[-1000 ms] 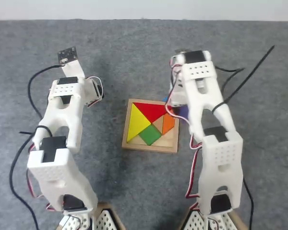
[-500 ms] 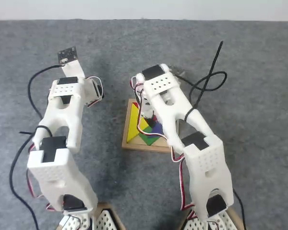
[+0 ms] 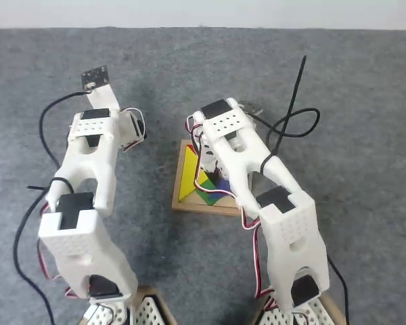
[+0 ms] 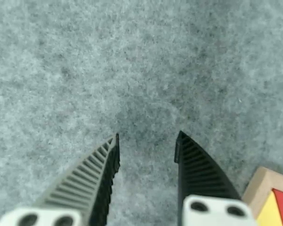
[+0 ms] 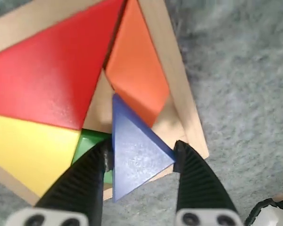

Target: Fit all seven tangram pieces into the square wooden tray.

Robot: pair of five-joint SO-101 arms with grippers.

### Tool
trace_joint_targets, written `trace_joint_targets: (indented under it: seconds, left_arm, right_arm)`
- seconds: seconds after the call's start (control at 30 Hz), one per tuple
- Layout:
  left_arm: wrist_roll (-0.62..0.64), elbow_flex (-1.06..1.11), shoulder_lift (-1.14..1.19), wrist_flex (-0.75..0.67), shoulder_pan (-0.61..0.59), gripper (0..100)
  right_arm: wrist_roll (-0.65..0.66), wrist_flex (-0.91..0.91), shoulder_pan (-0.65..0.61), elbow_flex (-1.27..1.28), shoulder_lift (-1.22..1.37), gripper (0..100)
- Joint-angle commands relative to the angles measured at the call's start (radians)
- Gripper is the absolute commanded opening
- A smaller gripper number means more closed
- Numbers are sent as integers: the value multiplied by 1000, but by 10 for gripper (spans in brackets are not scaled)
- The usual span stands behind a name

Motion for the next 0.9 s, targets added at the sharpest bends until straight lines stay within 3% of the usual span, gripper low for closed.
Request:
trace_joint_targets:
  seconds: [0.0, 0.17, 0.5, 0.6, 0.87]
  left_arm:
    - [-11, -21, -64, -18, 6, 192]
    - [-11, -21, -64, -18, 8, 192]
    - [-11, -21, -64, -18, 8, 192]
    - [-11, -21, -64, -18, 8, 192]
    - [-11, -22, -64, -18, 21, 192]
  right_arm:
    - [-14, -16, 4, 0, -97, 63]
    - [-34, -56, 5, 72, -239, 62]
    - [-89, -426, 5, 493, -464, 106]
    - [-133, -430, -1, 508, -486, 149]
    - [-147, -433, -5, 511, -486, 150]
